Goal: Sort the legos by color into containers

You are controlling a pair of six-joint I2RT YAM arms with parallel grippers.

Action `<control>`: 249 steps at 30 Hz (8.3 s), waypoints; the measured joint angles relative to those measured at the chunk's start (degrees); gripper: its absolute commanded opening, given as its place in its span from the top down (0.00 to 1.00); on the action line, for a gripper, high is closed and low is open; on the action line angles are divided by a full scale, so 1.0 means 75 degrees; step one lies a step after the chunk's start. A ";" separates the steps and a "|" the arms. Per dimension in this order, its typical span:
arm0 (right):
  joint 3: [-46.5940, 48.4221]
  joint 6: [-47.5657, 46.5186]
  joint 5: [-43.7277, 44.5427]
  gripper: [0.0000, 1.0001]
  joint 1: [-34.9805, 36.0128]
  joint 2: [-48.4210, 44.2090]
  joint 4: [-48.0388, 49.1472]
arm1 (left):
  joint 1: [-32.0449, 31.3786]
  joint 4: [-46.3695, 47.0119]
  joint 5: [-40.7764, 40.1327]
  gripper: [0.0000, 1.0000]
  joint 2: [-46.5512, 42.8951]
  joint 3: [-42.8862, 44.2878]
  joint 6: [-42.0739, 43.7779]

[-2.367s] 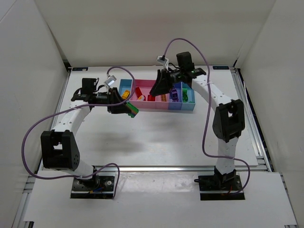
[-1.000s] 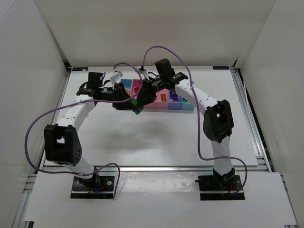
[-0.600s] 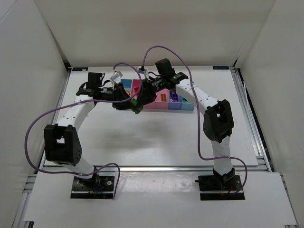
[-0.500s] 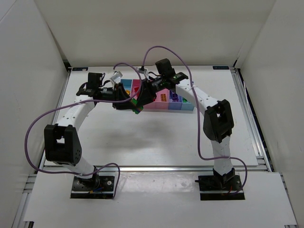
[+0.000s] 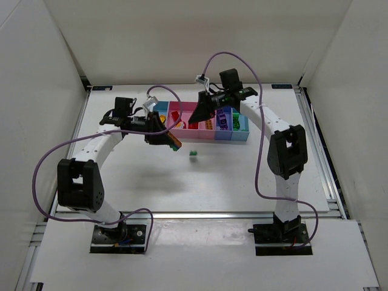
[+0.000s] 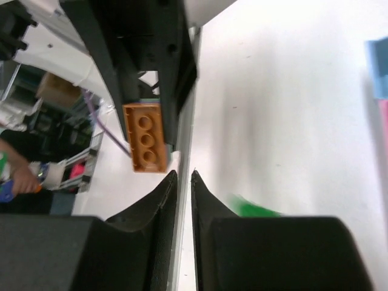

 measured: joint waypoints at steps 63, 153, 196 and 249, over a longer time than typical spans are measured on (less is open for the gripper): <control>-0.6111 -0.3398 0.8606 0.26 0.2512 -0.2334 0.0239 | 0.1571 -0.0452 -0.0440 0.82 -0.0924 -0.0597 0.0388; -0.0420 -0.1714 -0.0233 0.23 0.0306 -0.1040 -0.0452 | 0.0836 -0.0560 0.0000 0.77 -0.0204 0.0373 0.0731; 0.0335 -0.1705 0.0420 0.36 0.1105 0.0012 -0.0644 | 0.0300 -0.0557 0.0047 0.78 0.0303 0.1058 0.0787; -0.0192 -0.1128 0.0708 1.00 0.0443 -0.0688 -0.0172 | -0.0003 -0.0227 -0.0219 0.79 -0.0271 -0.0350 0.0694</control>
